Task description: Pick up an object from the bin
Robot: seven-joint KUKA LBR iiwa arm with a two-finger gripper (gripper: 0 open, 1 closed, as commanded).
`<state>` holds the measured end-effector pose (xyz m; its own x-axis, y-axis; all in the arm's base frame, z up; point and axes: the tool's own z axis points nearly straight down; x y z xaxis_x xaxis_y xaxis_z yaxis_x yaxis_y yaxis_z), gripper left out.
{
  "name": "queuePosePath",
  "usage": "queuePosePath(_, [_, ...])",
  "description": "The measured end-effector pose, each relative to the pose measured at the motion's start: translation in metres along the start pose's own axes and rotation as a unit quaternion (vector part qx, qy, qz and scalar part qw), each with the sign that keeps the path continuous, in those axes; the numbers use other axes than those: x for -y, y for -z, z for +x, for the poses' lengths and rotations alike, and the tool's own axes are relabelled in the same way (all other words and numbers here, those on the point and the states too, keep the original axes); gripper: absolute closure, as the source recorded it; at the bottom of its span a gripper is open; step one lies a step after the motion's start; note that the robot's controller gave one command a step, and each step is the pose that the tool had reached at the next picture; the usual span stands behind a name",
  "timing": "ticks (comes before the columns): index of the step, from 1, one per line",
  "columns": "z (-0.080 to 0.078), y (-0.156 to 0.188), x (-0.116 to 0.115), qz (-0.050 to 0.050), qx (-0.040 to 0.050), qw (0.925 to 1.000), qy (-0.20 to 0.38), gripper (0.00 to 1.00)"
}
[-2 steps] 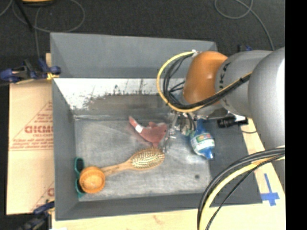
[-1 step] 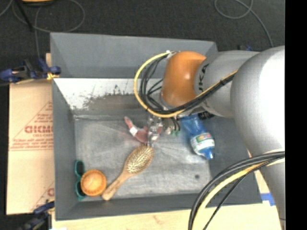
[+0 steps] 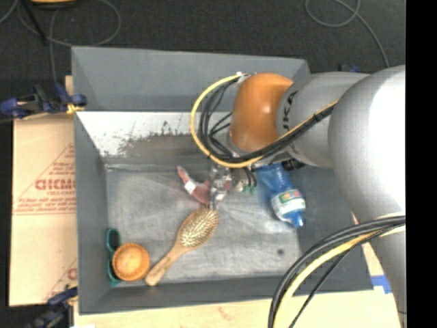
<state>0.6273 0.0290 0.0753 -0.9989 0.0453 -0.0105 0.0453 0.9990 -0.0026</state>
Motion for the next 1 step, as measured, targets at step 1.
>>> queuePosePath(1, [0.0052,0.1567,0.0059,-0.001,-0.0017,0.9997,0.023,1.00])
